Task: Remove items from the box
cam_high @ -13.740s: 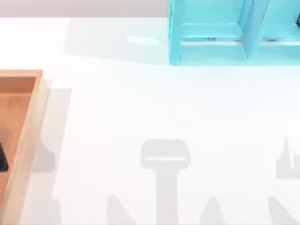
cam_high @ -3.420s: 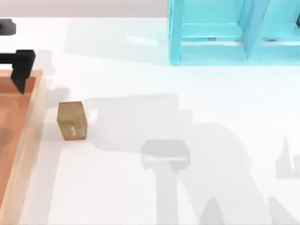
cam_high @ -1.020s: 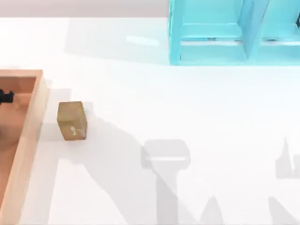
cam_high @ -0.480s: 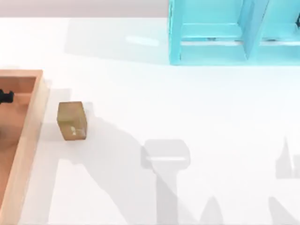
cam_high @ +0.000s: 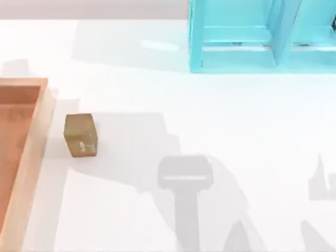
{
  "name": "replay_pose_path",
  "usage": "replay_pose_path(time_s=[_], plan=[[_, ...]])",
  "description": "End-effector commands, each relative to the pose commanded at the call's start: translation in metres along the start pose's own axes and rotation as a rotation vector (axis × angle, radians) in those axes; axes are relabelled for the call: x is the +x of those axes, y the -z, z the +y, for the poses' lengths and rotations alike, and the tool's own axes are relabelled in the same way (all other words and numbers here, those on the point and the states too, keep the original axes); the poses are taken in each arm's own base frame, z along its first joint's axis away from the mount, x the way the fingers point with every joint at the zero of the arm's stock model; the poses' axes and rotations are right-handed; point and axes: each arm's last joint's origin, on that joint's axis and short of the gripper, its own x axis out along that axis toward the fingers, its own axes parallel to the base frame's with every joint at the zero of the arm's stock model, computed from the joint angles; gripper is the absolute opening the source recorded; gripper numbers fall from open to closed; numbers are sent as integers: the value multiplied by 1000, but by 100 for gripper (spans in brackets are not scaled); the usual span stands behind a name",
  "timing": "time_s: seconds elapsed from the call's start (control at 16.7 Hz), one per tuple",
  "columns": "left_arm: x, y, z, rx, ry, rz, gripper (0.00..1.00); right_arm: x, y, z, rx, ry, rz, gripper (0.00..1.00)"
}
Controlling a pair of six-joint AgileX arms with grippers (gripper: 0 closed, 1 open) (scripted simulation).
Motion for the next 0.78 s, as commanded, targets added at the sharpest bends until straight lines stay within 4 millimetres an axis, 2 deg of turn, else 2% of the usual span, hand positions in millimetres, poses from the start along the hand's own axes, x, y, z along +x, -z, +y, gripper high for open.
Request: replay_pose_path(time_s=[0.12, 0.24, 0.54, 0.78], plan=[[-24, 0, 0, -12, 3, -14, 0, 0, 0, 0, 0, 0, 0, 100], [-37, 1, 2, -34, 4, 0, 0, 0, 0, 0, 0, 0, 0, 100], [-34, -1, 4, -56, -1, 116, 0, 0, 0, 0, 0, 0, 0, 100], [-33, -1, 4, -54, 0, 122, 0, 0, 0, 0, 0, 0, 0, 100]])
